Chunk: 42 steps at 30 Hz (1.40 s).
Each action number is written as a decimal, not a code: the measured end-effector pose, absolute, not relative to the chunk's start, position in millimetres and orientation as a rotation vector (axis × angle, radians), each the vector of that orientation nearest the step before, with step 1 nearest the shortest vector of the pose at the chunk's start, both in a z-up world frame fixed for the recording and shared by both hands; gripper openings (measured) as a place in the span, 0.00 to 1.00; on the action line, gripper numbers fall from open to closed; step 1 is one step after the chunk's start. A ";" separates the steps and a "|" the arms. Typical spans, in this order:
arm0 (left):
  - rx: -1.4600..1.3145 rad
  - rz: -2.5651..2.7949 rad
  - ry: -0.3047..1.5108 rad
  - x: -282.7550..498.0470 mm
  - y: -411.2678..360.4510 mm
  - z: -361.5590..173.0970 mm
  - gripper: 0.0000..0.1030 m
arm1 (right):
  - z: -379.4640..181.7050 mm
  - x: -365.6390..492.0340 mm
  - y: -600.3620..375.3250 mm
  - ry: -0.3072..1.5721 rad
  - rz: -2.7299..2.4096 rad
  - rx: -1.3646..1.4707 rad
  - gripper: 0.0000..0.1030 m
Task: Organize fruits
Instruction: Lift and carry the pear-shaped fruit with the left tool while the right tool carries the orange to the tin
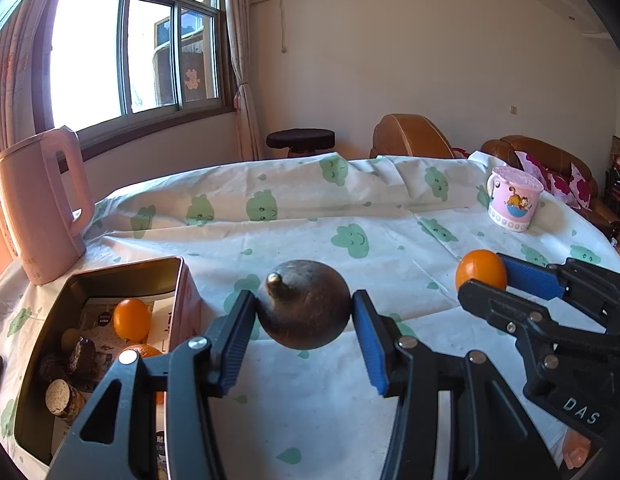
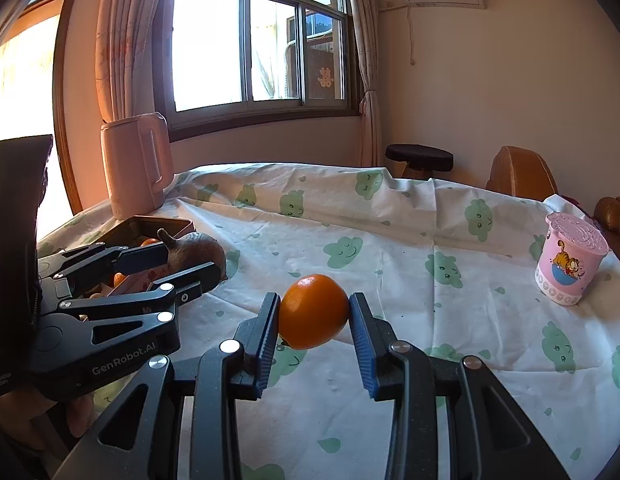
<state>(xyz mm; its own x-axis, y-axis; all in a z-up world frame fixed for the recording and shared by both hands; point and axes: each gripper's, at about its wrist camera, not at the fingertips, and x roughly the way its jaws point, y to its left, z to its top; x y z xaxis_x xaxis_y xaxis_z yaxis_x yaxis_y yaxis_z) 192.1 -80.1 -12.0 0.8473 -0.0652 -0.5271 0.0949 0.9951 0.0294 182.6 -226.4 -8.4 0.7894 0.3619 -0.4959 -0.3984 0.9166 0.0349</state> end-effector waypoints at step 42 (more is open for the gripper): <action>0.082 -0.030 0.399 161.6 -81.2 2.1 0.50 | 3.0 155.3 -238.0 0.344 0.369 -0.052 0.36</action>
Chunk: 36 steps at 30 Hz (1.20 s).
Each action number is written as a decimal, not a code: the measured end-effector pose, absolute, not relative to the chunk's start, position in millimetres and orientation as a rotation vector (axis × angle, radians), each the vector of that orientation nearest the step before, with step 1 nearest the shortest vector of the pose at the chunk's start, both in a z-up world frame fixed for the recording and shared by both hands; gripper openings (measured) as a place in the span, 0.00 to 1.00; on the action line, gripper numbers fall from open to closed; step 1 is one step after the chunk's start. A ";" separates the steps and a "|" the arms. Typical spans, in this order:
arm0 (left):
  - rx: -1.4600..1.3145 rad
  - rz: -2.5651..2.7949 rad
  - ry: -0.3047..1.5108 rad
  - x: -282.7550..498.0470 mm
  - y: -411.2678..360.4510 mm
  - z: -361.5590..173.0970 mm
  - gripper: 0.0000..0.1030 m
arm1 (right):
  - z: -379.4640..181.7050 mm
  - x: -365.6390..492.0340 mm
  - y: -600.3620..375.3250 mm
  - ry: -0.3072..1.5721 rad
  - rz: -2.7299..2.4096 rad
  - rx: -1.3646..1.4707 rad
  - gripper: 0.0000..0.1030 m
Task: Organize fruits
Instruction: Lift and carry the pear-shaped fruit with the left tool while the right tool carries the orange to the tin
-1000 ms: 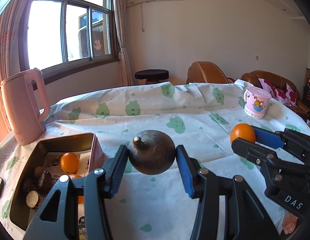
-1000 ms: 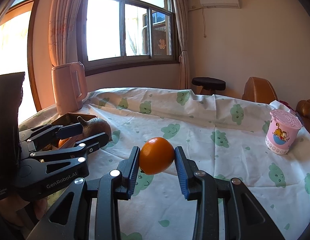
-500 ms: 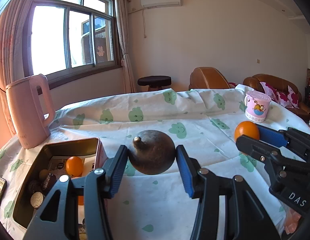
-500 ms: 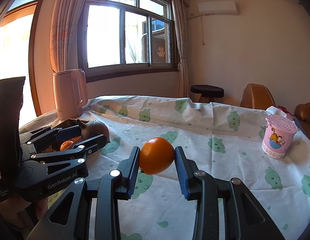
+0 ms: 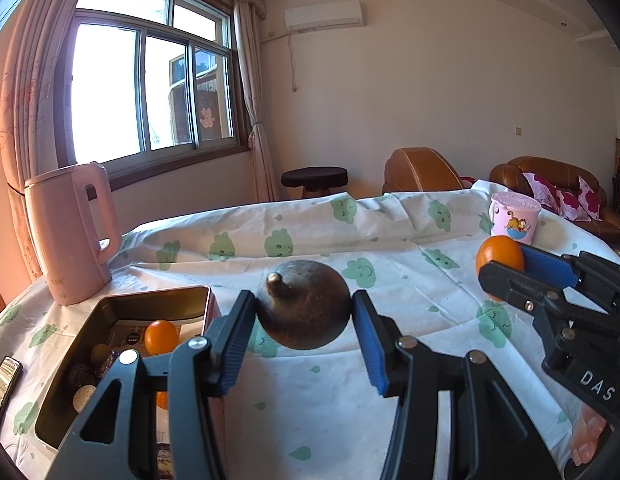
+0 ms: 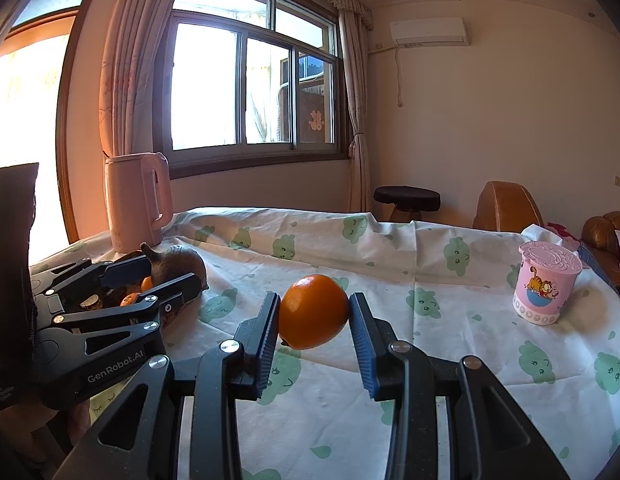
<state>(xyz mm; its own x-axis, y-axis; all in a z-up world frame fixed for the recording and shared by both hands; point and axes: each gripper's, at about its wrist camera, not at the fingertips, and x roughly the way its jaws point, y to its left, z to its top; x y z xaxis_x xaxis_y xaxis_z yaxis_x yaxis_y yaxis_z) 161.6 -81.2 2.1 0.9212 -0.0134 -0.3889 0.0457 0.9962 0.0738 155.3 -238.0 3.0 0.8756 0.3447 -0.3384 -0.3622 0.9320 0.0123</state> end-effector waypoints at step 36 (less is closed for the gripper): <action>0.036 0.022 0.427 128.2 -17.5 4.7 0.50 | 12.2 148.5 -169.8 0.359 0.498 -0.105 0.36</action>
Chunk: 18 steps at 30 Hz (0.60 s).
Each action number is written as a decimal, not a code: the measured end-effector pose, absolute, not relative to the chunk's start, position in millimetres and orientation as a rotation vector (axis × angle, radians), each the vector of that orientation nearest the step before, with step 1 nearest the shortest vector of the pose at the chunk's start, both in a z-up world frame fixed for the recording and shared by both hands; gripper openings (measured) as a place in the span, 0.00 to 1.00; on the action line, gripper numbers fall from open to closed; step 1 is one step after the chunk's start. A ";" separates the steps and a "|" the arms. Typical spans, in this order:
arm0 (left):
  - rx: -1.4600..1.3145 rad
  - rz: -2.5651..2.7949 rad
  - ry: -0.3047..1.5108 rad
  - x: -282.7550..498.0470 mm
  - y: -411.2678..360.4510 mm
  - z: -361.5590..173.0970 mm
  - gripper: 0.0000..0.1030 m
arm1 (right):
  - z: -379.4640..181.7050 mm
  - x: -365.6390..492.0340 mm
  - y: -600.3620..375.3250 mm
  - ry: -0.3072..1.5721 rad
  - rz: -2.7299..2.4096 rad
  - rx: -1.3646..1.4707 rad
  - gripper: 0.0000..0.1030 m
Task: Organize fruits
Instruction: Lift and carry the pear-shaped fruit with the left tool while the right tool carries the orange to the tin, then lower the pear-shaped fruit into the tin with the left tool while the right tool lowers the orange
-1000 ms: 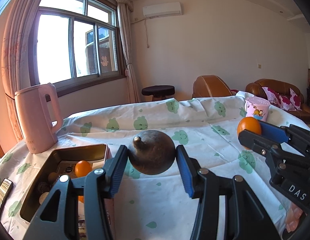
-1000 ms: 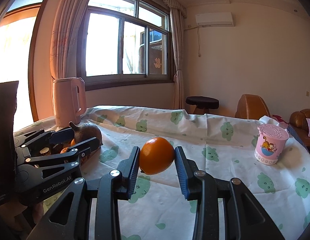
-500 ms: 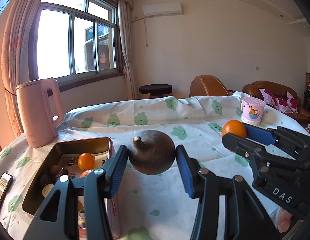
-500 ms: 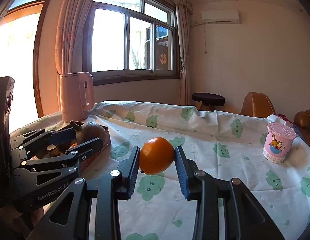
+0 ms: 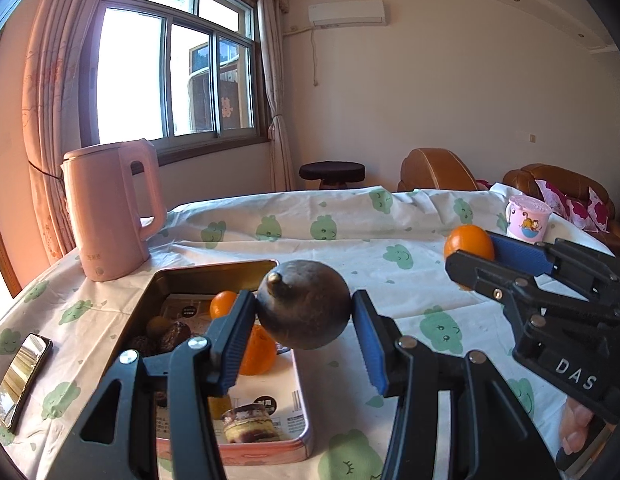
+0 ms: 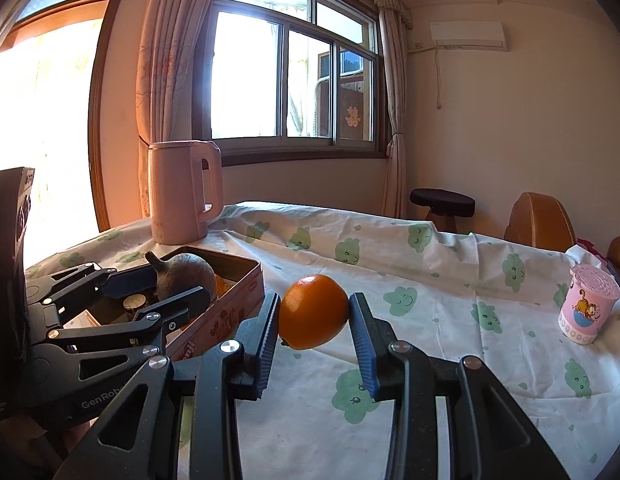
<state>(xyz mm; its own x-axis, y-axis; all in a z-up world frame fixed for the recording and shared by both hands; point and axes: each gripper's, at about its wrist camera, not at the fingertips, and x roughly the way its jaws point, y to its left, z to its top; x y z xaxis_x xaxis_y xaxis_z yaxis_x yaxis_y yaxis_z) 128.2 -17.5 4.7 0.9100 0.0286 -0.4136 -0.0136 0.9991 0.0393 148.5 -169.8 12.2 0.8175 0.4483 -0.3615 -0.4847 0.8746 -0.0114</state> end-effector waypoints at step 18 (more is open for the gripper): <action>-0.004 0.180 0.447 118.6 63.9 7.8 0.50 | 21.5 145.6 -103.1 0.340 0.620 -0.158 0.36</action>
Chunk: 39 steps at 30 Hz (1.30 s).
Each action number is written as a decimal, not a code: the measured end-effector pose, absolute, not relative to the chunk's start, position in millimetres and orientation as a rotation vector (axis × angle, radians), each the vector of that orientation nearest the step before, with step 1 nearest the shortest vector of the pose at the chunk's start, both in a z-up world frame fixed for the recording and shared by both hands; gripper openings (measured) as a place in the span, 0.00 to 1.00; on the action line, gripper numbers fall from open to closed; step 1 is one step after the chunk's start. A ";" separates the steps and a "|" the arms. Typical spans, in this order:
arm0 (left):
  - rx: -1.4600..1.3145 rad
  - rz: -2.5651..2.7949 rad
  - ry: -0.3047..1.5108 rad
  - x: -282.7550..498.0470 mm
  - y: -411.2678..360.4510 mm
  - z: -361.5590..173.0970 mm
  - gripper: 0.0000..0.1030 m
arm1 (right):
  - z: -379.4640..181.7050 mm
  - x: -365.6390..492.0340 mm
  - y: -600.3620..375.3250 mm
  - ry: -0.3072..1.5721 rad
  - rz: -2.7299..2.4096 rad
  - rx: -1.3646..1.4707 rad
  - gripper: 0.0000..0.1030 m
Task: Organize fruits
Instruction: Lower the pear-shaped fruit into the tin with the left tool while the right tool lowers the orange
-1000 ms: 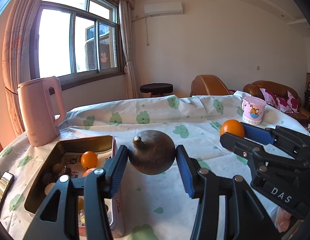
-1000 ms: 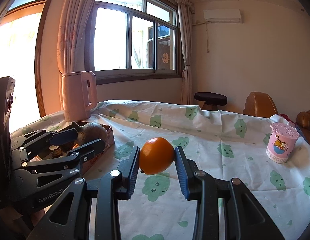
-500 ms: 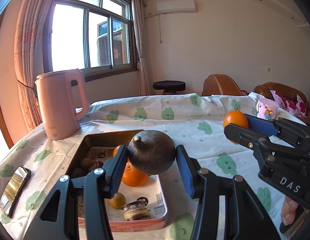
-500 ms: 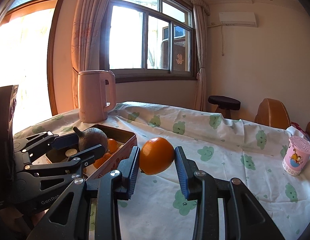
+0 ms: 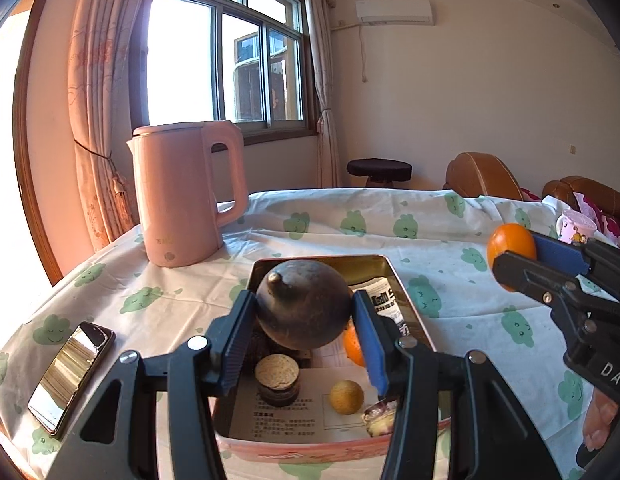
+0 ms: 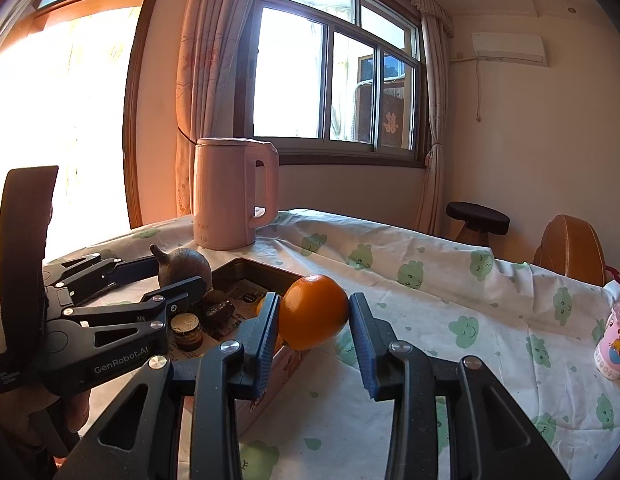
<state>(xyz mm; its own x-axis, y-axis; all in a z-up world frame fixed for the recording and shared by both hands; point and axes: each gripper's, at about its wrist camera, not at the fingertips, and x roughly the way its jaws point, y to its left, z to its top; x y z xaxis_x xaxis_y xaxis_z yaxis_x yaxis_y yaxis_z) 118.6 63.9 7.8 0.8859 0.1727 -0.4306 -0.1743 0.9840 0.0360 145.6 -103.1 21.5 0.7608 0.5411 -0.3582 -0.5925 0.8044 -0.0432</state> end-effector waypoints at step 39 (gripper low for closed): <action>-0.034 0.212 0.562 130.7 94.1 -12.8 0.50 | -10.9 152.8 -42.7 0.461 0.682 -0.237 0.36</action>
<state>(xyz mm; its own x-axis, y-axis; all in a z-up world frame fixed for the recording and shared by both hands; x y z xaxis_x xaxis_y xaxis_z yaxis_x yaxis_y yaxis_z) 130.7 94.1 -12.8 0.8251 0.1899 -0.5321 -0.2086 0.9777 0.0254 152.8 -42.7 -10.9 0.6816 0.5499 -0.4828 -0.6527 0.7551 -0.0614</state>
